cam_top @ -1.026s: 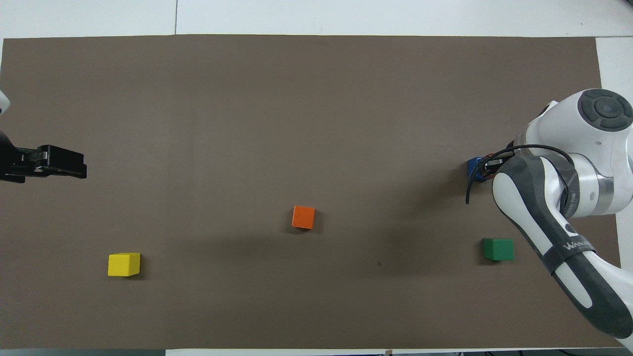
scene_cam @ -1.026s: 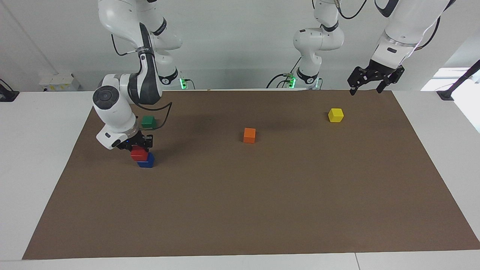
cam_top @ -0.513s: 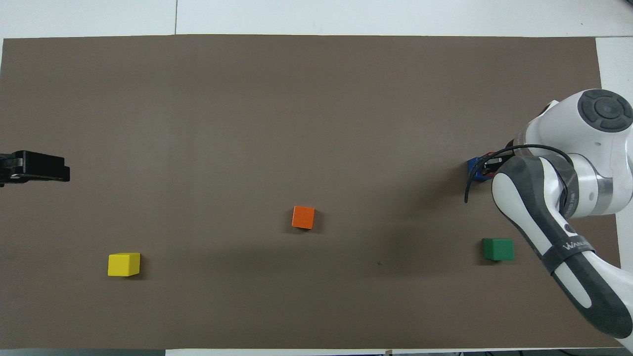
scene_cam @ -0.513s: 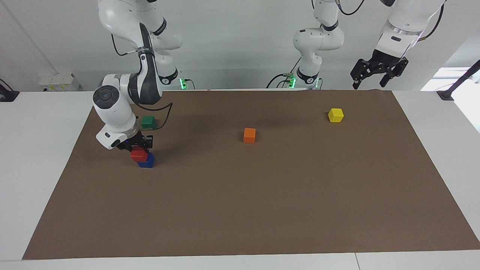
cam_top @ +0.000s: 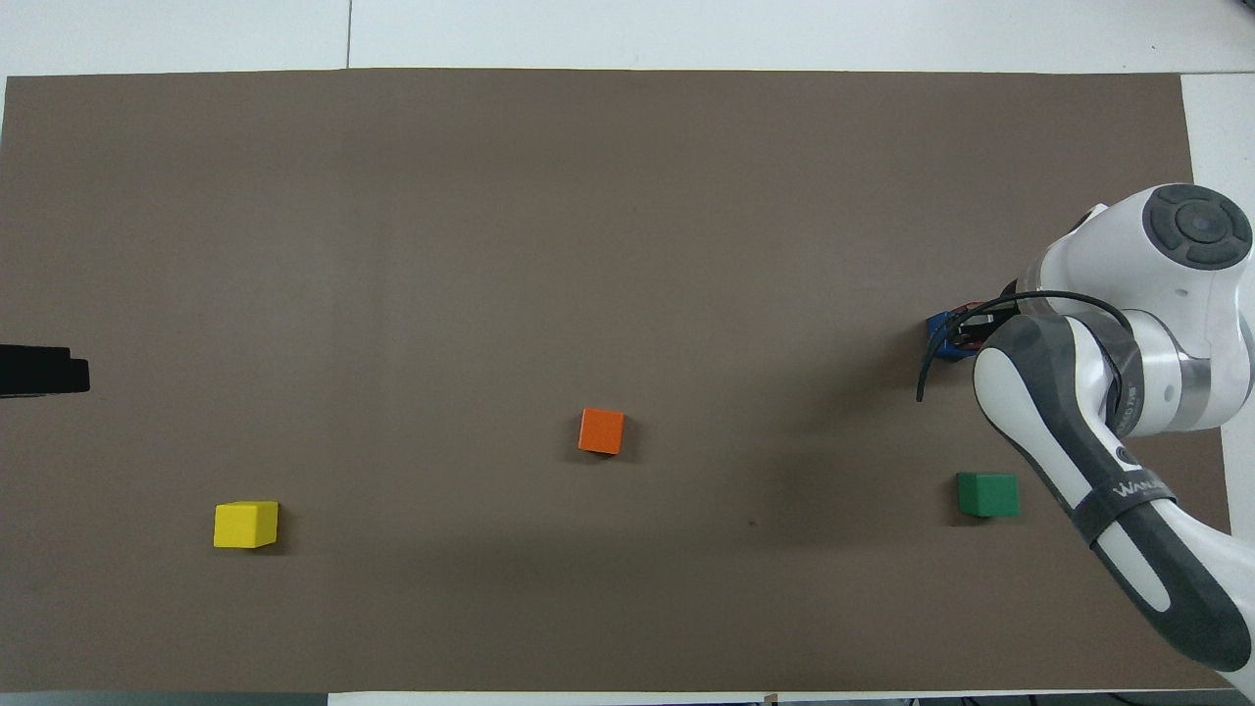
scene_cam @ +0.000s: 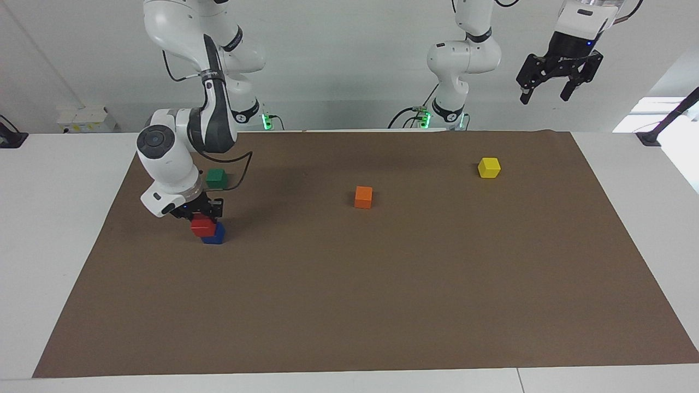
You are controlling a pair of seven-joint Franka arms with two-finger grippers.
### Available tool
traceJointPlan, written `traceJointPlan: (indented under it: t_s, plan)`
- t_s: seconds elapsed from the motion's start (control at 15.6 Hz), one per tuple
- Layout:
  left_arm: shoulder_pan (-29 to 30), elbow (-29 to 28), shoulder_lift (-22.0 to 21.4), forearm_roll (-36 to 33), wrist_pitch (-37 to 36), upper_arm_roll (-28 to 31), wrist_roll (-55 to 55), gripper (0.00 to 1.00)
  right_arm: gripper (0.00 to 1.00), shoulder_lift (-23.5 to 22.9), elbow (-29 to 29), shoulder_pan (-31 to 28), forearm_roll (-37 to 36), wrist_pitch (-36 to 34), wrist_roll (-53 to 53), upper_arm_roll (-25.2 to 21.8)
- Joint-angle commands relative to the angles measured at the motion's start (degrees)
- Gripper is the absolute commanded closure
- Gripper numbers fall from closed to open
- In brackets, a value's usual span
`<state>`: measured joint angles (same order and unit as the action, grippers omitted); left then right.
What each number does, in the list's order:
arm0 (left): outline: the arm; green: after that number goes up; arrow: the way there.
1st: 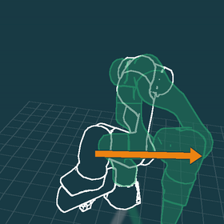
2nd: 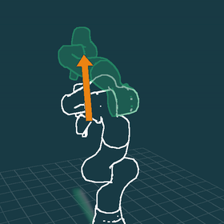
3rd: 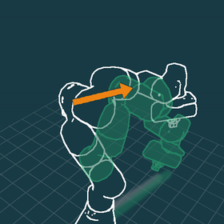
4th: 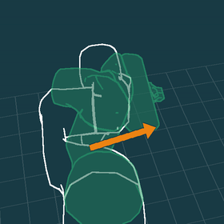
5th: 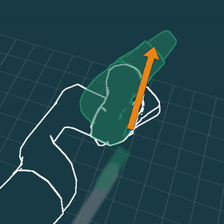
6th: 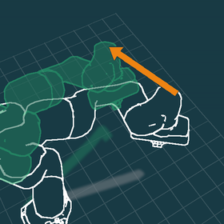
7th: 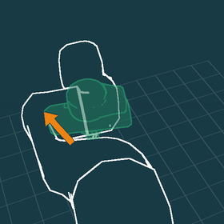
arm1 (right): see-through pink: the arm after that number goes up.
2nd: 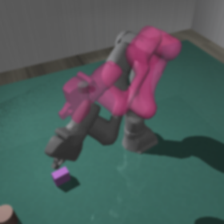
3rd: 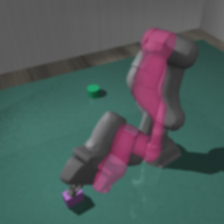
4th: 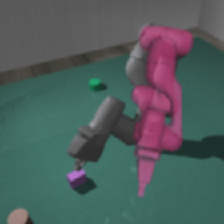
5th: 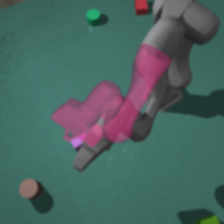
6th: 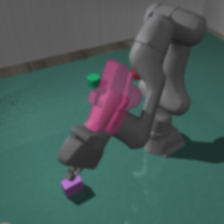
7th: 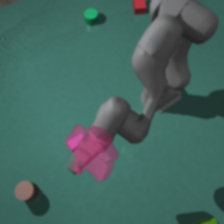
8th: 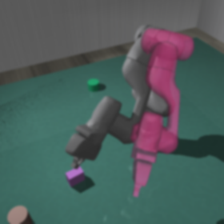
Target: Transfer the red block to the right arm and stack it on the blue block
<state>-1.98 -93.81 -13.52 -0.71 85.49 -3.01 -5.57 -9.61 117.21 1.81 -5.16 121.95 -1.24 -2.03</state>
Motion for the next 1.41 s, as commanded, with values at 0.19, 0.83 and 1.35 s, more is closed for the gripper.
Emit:
traceJointPlan:
  t_s: [0.19, 0.83, 1.35]
  plan:
    - [0.4, -0.32, 0.85, 0.89, -0.57, 0.11, 0.74, 0.0, 0.0, 1.52, -1.27, -0.94, 0.76, -1.87, -1.22, 0.72]
    - [-0.13, 3.9, 10.61, 2.29, 0.82, 1.6, 0.74, 0.0, 0.0, 9.68, -15.61, -0.32, 2.53, -15.85, 2.99, 0.89]
    - [-0.57, 3.72, 11.14, 2.3, -0.93, 1.87, 0.65, 0.0, 0.0, 12.6, -23.43, -1.11, 2.7, -35.44, 3.17, 1.07]
